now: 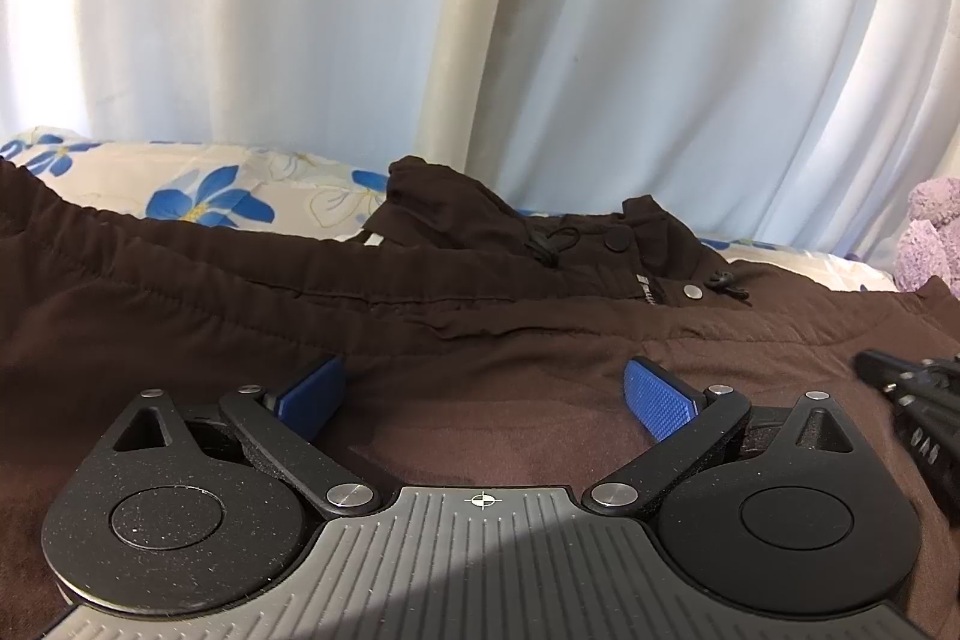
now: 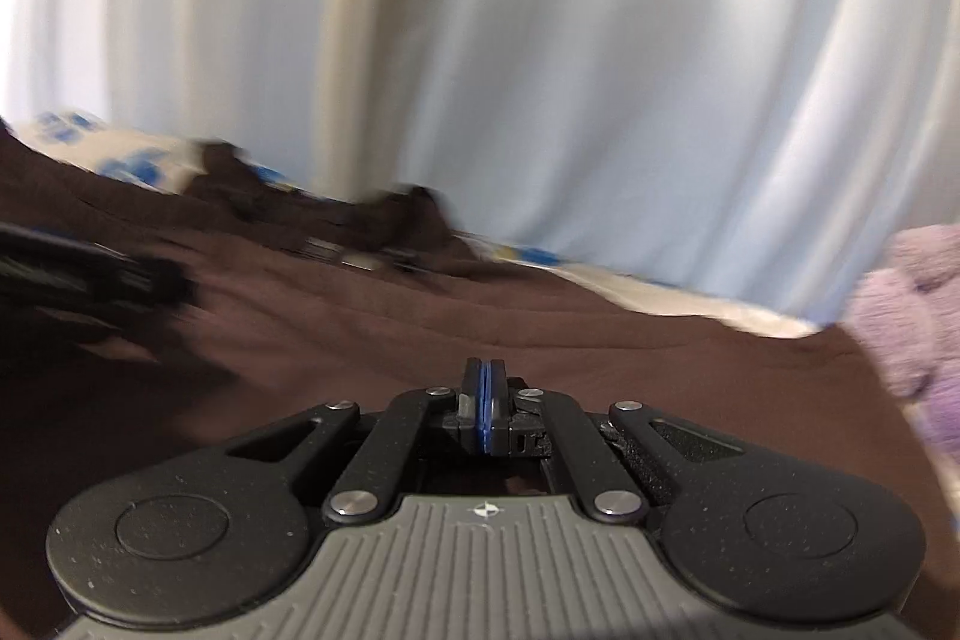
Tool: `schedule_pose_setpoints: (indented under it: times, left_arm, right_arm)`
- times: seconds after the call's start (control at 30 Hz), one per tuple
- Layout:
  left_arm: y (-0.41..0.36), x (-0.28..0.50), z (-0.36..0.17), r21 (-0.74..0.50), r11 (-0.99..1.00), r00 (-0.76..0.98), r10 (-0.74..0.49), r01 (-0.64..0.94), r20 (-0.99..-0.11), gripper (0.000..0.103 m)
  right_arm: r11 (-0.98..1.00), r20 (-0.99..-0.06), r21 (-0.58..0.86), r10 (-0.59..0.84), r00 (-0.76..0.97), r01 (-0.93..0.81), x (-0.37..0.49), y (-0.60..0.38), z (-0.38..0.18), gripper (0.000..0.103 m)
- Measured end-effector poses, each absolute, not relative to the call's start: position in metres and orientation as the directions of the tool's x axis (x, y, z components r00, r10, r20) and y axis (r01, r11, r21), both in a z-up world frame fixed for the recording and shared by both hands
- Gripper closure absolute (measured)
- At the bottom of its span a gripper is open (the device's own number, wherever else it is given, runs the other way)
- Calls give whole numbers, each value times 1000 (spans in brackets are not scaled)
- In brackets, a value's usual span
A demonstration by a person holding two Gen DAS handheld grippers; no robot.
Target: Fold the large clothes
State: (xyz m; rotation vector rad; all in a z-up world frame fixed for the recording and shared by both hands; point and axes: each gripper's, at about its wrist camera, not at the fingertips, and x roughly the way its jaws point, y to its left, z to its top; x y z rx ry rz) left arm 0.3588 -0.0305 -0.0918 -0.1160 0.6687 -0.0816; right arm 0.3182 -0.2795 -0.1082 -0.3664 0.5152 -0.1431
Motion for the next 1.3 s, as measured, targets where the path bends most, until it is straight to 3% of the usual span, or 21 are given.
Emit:
schedule_pose_setpoints:
  times: [0.23, 0.33, 0.4, 0.77, 0.9, 1.03, 1.13, 1.2, 1.3]
  left_arm:
    - [-17, 359, -81, -89, 995, 773, -82, 34, -629, 0]
    - [3, 360, -78, -6, 999, 795, 22, -32, -606, 1]
    - [17, 366, -82, 34, 997, 789, 79, -74, -610, 1]
    - [34, 364, -89, -20, 998, 795, 40, -65, -606, 0]
    - [49, 317, -73, 57, 994, 814, 105, -89, -571, 0]
    - [77, 277, -64, 110, 971, 820, 237, -211, -521, 0]
    - [116, 271, -68, -38, 937, 756, 256, -347, -603, 0]
    - [147, 259, -65, -215, 883, 732, 187, -417, -655, 0]
    - [173, 229, -54, -357, 849, 743, 59, -388, -667, 0]
  right_arm:
    - [876, -419, -345, -465, 780, 337, 307, -398, -92, 103]
    - [919, -467, -187, -393, 792, 346, 299, -426, -88, 103]
    - [919, -477, -199, -394, 786, 340, 303, -425, -92, 103]
    - [928, -481, -157, -371, 794, 338, 301, -430, -93, 103]
    - [929, -470, -144, -368, 802, 341, 298, -430, -92, 103]
    - [931, -471, -129, -360, 806, 340, 297, -431, -93, 103]
    - [929, -467, -141, -366, 805, 341, 298, -429, -93, 103]
    - [929, -462, -147, -368, 807, 340, 297, -426, -91, 103]
    - [929, -446, -125, -366, 817, 347, 284, -415, -79, 100]
